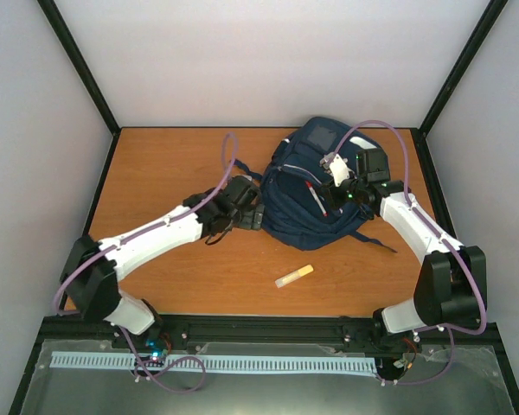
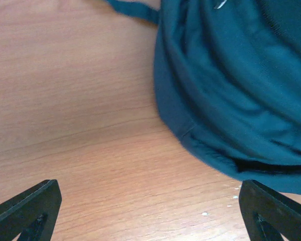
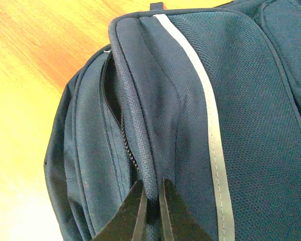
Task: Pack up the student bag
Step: Move the stationery to the center of the board.
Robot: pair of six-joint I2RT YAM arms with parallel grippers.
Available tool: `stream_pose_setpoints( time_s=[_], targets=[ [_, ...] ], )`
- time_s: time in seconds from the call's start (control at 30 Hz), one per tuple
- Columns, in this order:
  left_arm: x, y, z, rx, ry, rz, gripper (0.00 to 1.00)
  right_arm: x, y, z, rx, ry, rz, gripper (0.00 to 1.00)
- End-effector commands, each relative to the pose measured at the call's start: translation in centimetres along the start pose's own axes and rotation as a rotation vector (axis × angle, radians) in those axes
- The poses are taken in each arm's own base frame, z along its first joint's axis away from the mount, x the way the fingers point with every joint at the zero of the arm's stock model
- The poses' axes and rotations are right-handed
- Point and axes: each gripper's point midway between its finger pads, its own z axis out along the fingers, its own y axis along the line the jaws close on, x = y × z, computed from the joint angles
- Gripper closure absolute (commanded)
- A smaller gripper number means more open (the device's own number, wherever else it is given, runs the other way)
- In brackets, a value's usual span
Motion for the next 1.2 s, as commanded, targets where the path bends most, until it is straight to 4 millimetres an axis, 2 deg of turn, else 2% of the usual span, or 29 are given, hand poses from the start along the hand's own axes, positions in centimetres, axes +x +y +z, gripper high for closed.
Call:
stream_pose_setpoints(
  time_s=[0.0, 0.07, 0.17, 0.23, 0.3, 0.43, 0.5, 0.73, 0.87, 0.97, 1.17],
  targets=[
    [2.2, 2.6, 1.4, -0.155, 0.085, 0.019, 0.0, -1.2, 1.0, -0.9, -0.033, -0.044, -0.026, 0.97],
    [2.5, 0.8, 1.6, -0.028, 0.064, -0.001, 0.0, -1.2, 1.0, -1.0, -0.032, -0.045, -0.029, 0.97],
    [2.2, -2.6, 0.5, 0.216, 0.007, -0.018, 0.0, -1.2, 1.0, -1.1, -0.029, -0.047, -0.031, 0.97],
    [2.3, -4.3, -0.5, 0.344, -0.027, 0.001, 0.01, -1.2, 0.9, -1.1, -0.028, -0.047, -0.032, 0.97],
    [2.7, -5.1, -0.8, 0.405, -0.028, 0.021, 0.06, -1.2, 0.9, -1.1, -0.032, -0.046, -0.033, 0.97],
    [4.6, -6.7, 0.6, 0.434, 0.09, 0.097, 0.23, -1.1, 1.0, -1.0, -0.039, -0.044, -0.034, 0.97],
    [5.9, -8.0, 1.0, 0.443, 0.132, 0.166, 0.27, -1.1, 1.0, -1.0, -0.04, -0.042, -0.034, 0.97],
    [9.1, -12.6, 1.1, 0.423, 0.166, 0.385, 0.28, -1.2, 1.0, -1.1, -0.037, -0.047, -0.036, 0.97],
    [10.3, -14.1, 1.6, 0.391, 0.181, 0.47, 0.27, -1.2, 1.1, -1.2, -0.038, -0.047, -0.035, 0.97],
    [12.1, -14.9, 2.1, 0.366, 0.221, 0.57, 0.27, -1.2, 1.0, -1.2, -0.038, -0.046, -0.035, 0.97],
    [14.3, -16.0, 3.5, 0.31, 0.281, 0.714, 0.28, -1.2, 1.0, -1.2, -0.04, -0.047, -0.036, 0.97]
  ],
)
